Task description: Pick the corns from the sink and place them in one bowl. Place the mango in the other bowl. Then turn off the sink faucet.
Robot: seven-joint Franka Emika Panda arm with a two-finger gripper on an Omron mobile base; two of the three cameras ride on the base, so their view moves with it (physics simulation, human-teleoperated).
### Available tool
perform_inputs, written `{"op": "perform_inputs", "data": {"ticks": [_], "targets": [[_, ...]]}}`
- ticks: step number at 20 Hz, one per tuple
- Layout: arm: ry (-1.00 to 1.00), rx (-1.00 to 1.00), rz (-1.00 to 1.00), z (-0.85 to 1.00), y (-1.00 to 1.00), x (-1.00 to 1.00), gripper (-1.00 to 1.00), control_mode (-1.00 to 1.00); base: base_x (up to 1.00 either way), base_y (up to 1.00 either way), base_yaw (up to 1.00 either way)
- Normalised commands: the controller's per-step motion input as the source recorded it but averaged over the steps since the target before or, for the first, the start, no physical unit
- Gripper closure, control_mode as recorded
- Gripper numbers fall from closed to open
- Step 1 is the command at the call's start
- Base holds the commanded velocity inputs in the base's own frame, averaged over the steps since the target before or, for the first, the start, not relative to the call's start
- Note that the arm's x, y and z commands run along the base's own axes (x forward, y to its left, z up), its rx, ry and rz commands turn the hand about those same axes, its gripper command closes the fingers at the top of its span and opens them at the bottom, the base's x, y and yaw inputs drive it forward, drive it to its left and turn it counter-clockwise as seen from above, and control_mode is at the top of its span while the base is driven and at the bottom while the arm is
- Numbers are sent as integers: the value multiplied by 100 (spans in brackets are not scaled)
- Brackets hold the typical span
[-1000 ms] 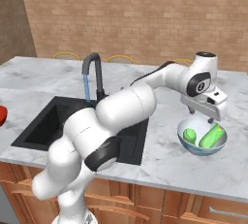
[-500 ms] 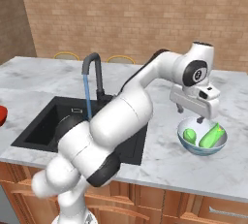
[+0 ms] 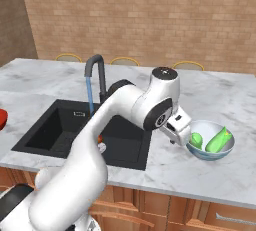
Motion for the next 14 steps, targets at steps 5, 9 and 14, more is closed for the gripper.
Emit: {"op": "perform_inputs", "data": {"ticks": [5, 9, 14], "targets": [[-54, -8, 9, -1, 100, -15, -100, -100, 0, 0, 0], [-30, -2, 13, 0, 100, 0, -100, -100, 0, 0, 0], [-7, 0, 24, 0, 99, 12, -100, -100, 0, 0, 0]]}}
